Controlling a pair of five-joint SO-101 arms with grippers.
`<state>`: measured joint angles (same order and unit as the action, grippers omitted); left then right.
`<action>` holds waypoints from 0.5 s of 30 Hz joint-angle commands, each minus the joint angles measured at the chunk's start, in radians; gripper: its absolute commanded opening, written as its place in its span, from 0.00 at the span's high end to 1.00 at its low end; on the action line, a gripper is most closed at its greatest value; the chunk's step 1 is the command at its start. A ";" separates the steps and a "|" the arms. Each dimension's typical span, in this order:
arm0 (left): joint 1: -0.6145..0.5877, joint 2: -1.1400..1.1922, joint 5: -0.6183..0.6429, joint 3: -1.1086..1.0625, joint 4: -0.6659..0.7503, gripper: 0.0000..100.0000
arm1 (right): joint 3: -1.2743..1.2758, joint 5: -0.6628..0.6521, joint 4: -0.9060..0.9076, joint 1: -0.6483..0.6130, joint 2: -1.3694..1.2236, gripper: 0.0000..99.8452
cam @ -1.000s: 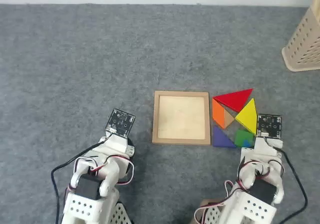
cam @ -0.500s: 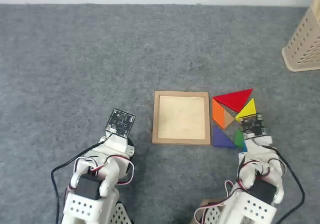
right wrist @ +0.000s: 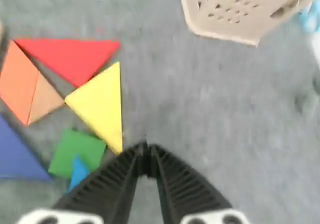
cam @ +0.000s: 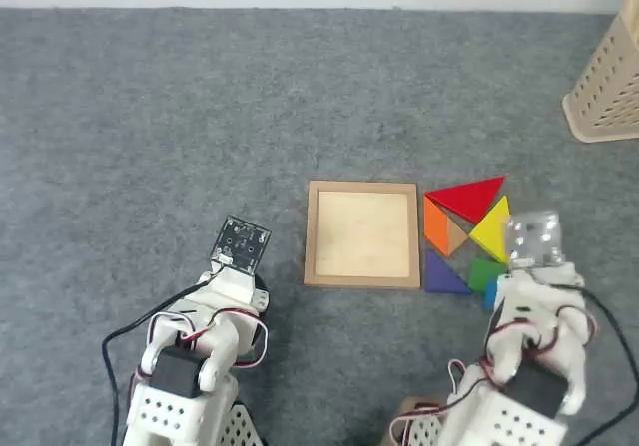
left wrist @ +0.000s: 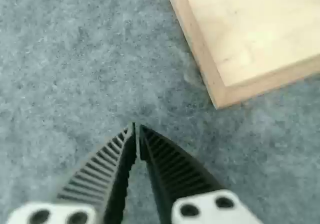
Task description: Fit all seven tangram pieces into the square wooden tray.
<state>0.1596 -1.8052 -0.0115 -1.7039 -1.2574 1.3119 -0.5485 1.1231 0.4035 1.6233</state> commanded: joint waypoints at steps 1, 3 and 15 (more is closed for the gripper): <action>0.000 -0.020 0.006 0.019 -0.006 0.99 | -0.249 0.064 -0.005 -0.067 -0.312 0.99; 0.000 -0.020 0.006 0.019 -0.006 0.99 | -0.379 0.081 0.041 -0.148 -0.538 0.99; 0.000 -0.020 0.006 0.019 -0.006 0.99 | -0.930 0.316 0.125 -0.398 -1.569 0.85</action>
<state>0.1596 -1.8052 -0.0115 -1.7039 -1.2574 0.4987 -0.2770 1.2520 0.0215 0.2117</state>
